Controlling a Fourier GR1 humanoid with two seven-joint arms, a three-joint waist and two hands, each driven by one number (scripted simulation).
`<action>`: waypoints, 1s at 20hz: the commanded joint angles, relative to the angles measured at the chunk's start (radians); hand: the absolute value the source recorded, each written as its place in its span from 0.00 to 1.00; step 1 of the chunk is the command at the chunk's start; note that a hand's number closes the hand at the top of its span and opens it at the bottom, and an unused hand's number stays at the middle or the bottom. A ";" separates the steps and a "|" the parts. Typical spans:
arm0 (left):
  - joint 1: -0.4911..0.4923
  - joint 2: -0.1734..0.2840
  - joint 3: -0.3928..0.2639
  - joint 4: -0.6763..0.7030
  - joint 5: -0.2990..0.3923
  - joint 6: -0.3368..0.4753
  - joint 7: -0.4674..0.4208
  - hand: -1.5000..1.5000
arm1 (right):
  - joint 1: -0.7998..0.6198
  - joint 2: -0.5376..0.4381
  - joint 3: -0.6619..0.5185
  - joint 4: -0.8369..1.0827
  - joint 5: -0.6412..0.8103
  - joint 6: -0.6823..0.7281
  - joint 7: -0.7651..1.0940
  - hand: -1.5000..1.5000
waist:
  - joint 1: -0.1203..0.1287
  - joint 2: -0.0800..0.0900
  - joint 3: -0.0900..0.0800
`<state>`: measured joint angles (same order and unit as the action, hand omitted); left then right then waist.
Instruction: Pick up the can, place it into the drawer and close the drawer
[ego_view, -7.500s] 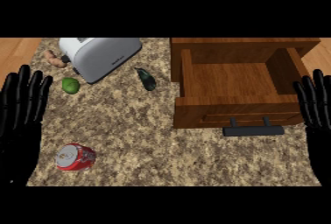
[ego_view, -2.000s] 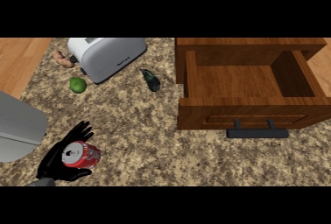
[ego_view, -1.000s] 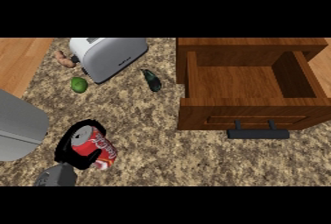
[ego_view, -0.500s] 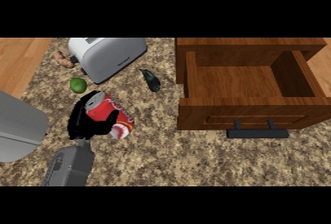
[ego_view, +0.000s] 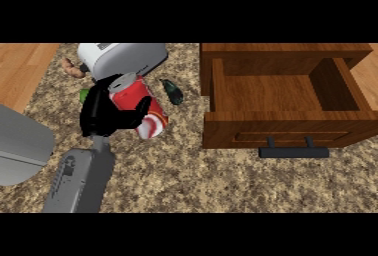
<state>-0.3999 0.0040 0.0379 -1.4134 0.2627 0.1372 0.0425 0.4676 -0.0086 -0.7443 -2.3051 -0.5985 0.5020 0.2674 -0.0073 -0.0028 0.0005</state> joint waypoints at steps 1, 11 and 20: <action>-0.044 -0.004 -0.087 -0.051 -0.027 0.104 0.035 1.00 | -0.078 -0.006 0.022 0.018 0.057 -0.038 0.027 0.00 | 0.004 0.002 0.000; -0.292 -0.004 -0.110 0.101 -0.035 0.218 0.076 1.00 | 0.012 0.008 0.006 0.041 0.004 0.023 -0.038 0.00 | -0.010 0.002 0.000; -0.543 -0.004 -0.176 0.246 0.015 0.388 0.135 1.00 | -0.021 0.008 0.049 0.055 0.061 0.004 -0.045 0.00 | -0.016 0.004 0.000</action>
<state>-0.8554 0.0003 -0.0995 -1.2409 0.2472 0.4578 0.1838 0.4351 -0.0106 -0.7210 -2.2670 -0.5656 0.4981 0.2587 -0.0171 0.0002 0.0002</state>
